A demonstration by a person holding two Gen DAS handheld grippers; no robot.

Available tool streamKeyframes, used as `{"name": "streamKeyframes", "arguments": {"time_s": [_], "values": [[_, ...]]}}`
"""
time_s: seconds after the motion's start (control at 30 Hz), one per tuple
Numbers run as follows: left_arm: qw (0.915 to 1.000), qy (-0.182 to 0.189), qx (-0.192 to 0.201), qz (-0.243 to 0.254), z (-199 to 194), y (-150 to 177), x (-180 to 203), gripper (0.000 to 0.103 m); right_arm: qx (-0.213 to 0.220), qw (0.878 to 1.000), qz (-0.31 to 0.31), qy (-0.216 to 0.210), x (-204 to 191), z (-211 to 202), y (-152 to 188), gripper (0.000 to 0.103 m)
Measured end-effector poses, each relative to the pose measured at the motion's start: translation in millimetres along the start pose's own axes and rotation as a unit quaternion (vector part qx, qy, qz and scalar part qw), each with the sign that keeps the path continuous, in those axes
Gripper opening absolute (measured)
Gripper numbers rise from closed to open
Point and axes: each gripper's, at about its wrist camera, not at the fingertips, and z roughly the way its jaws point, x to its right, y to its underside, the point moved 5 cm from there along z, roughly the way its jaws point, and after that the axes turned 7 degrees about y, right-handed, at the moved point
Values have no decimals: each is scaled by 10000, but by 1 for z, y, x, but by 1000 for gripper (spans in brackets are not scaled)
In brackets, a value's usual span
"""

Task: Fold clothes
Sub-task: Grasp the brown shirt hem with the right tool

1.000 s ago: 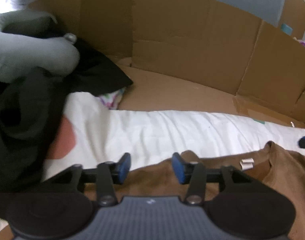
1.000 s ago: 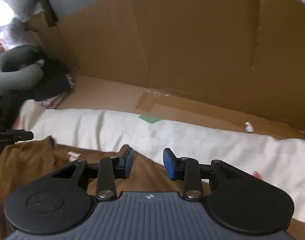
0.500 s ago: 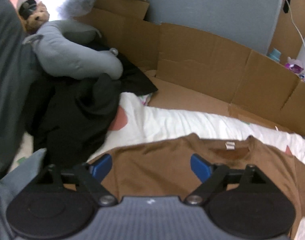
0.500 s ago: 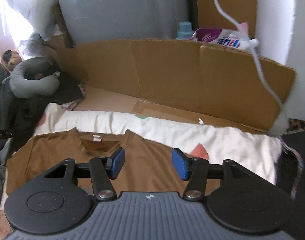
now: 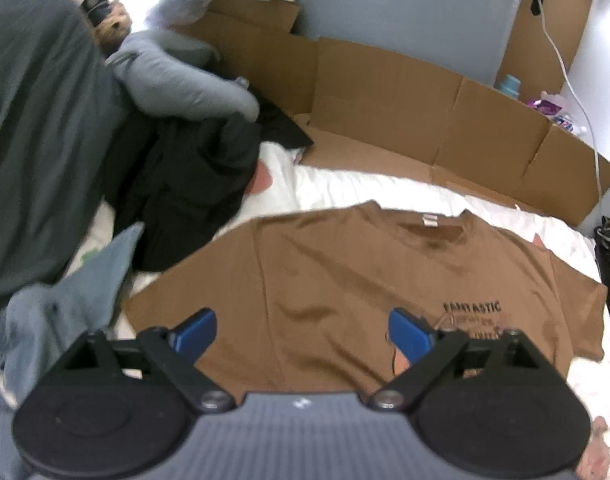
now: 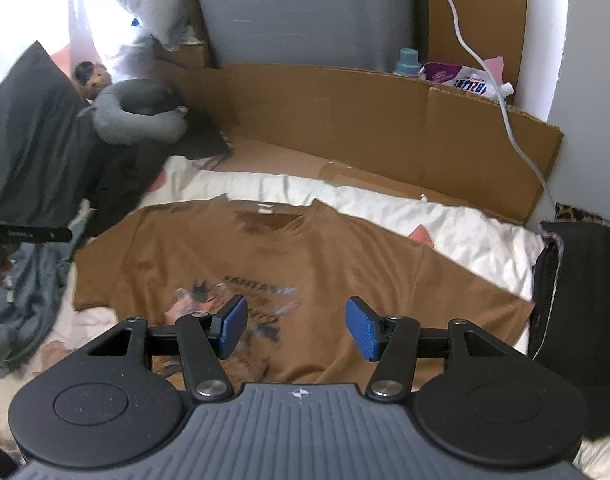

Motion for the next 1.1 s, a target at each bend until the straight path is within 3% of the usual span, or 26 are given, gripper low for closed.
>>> {"name": "streamKeyframes", "arguments": {"time_s": [0.23,0.5,0.73,0.93,1.1], "values": [[9981,358,-441,245,-5,66,13,94,-229,9997,93,-81,-9,3,45,65],[9910,908,-975,-89,25,126,40,89,-821,9965,-65,-153,-26,14,93,65],[9895,1037,-999,-104,38,154,66,77,-1047,9930,-317,-453,-63,32,112,65],[9874,1199,-1030,-68,48,169,86,76,-1080,9900,-613,-665,-90,34,127,65],[9834,1401,-1139,-190,60,173,100,73,-1362,9850,-528,-920,-101,40,145,65]]}}
